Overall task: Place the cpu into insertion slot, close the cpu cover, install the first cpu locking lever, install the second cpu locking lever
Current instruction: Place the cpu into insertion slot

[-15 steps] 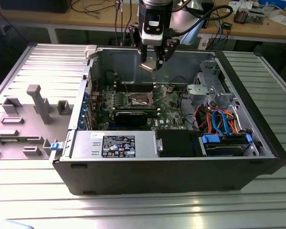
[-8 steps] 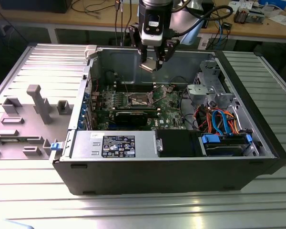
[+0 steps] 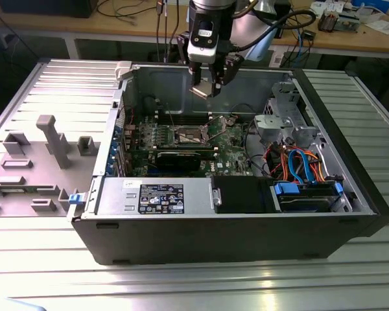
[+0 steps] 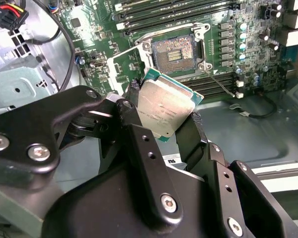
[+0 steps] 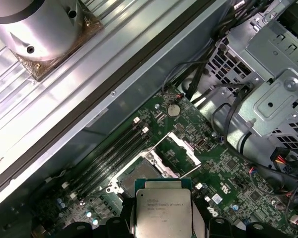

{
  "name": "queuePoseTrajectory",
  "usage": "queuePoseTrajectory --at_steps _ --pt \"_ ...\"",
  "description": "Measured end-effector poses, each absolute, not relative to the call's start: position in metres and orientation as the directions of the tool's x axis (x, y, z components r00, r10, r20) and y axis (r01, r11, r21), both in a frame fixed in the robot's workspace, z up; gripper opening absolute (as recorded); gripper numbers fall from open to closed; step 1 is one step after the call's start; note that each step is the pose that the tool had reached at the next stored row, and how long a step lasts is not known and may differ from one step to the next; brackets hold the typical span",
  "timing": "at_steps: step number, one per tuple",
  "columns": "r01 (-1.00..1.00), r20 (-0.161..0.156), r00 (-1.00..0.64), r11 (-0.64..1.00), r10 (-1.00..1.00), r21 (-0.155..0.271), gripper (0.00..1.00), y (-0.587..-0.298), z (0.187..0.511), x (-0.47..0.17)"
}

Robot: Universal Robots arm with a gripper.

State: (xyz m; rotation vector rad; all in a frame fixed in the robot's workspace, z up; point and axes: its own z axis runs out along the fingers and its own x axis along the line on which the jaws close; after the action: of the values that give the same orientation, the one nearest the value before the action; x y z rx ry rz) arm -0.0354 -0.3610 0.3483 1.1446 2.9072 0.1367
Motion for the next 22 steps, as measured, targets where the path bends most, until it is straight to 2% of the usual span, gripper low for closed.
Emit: queuePoseTrajectory --at_steps 10,22 --pt "0.686 0.019 -0.726 0.722 0.687 0.086 0.55 -0.3612 0.3482 -0.0356" --pt "0.813 0.019 -0.580 0.576 0.815 0.086 0.55 -0.3611 0.3452 -0.0356"
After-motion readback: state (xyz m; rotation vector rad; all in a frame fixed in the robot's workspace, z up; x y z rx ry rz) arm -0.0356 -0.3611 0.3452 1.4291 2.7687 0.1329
